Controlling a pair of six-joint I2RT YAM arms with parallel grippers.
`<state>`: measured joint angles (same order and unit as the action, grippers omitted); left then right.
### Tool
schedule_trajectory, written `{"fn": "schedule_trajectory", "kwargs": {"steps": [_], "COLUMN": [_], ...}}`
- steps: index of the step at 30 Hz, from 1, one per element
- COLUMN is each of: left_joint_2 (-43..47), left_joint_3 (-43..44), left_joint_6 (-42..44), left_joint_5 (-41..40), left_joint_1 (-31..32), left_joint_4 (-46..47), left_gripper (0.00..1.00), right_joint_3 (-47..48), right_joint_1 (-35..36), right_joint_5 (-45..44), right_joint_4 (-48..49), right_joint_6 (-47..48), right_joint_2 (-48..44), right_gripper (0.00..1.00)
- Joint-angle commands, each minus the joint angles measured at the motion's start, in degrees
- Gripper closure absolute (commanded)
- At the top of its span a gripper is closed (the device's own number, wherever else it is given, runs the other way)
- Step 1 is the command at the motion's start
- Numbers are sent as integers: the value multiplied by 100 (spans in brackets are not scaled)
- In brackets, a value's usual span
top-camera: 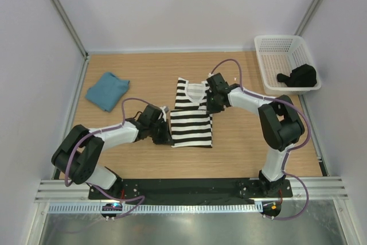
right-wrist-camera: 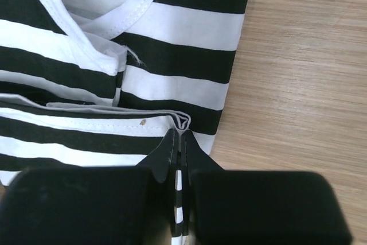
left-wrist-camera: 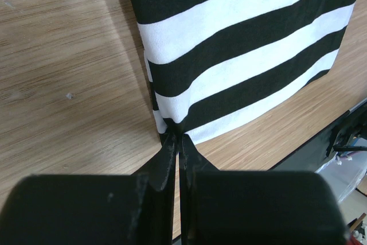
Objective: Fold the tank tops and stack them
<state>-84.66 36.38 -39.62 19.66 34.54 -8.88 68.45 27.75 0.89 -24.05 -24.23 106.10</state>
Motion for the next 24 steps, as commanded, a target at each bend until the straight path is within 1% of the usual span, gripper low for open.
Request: {"fn": "schedule_trajectory", "kwargs": {"steps": [1, 2, 3, 11, 15, 21, 22, 24], "left_joint_2": [196, 213, 213, 169, 126, 38, 11, -15], "left_joint_3": [-52, -61, -61, -61, -61, -35, -43, -43], "left_joint_6": [59, 59, 59, 50, 33, 24, 24, 24], "left_joint_5": [-6, -23, -32, -103, -138, -182, -182, -191], "left_joint_1": [35, 43, 35, 70, 105, 166, 167, 184], "left_joint_4": [-131, -131, -131, -140, -140, -140, -122, -122], "left_gripper": [100, 100, 100, 100, 100, 99, 100, 99], "right_joint_3": [90, 81, 81, -243, -463, -517, -516, -516], "right_joint_1": [-41, -41, -41, -199, -375, -393, -384, -393], "right_joint_5": [-62, -62, -254, -414, -239, -159, 15, 26], "right_joint_4": [59, 59, 41, 146, 296, 568, 568, 621], "right_joint_6": [-3, 32, 50, -38, -47, -64, -64, -73], "right_joint_2": [-616, -678, -731, -1021, -899, -531, -486, -407], "right_gripper": [98, 98, 98, 99, 99, 99, 95, 87]}}
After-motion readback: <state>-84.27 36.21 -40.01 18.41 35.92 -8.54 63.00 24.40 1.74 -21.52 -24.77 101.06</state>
